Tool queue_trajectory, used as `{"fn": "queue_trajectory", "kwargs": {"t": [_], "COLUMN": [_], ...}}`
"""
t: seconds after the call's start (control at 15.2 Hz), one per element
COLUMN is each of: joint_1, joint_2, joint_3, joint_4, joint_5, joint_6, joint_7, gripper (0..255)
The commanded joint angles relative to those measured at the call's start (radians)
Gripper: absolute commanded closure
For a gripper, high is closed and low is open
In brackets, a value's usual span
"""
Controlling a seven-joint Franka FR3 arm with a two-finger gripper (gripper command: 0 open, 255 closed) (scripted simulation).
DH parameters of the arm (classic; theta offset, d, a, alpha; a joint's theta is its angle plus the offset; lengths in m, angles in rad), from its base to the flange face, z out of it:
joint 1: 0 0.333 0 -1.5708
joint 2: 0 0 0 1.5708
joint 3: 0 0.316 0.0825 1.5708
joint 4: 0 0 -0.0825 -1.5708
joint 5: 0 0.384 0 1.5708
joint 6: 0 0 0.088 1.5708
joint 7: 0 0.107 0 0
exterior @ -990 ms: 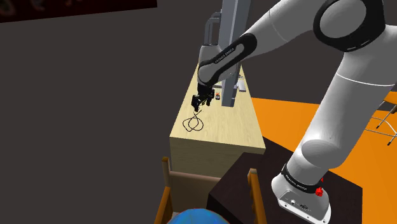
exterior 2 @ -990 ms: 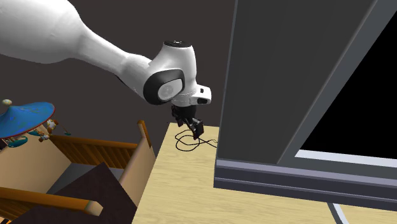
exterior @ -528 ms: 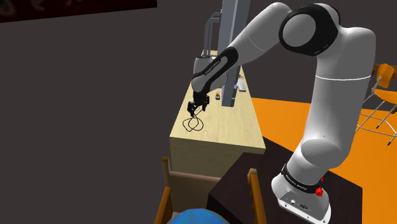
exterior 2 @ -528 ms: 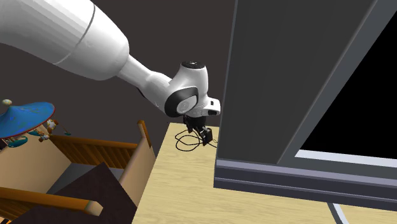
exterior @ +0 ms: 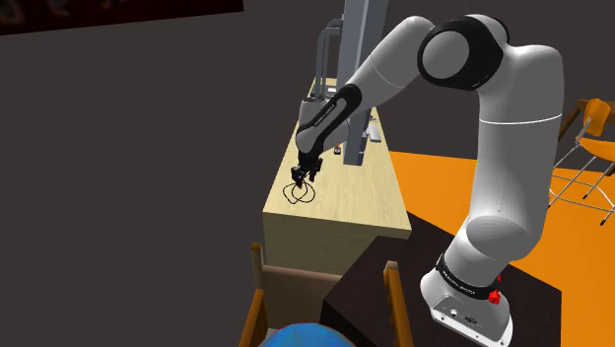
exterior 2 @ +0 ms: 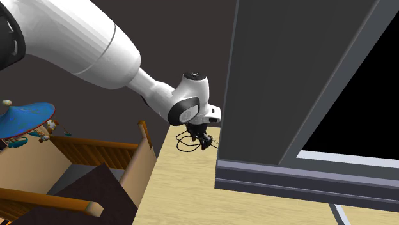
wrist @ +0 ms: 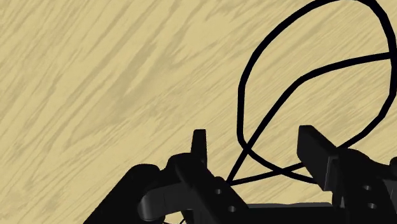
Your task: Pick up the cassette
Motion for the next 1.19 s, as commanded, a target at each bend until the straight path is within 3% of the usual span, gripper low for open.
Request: {"fn": "queue_trajectory", "kwargs": {"t": [0.0, 0.53, 1.12], "joint_1": [0.0, 0.0, 0.001], "joint_2": [0.003, 0.003, -0.092], "joint_3": [0.0, 0.0, -0.002], "joint_4": [0.001, 0.002, 0.01], "joint_5": [0.0, 0.0, -0.003], "joint_6": [0.003, 0.001, -0.101], "joint_7": [0.0, -0.001, 0.002], "gripper": [255, 255, 255]}}
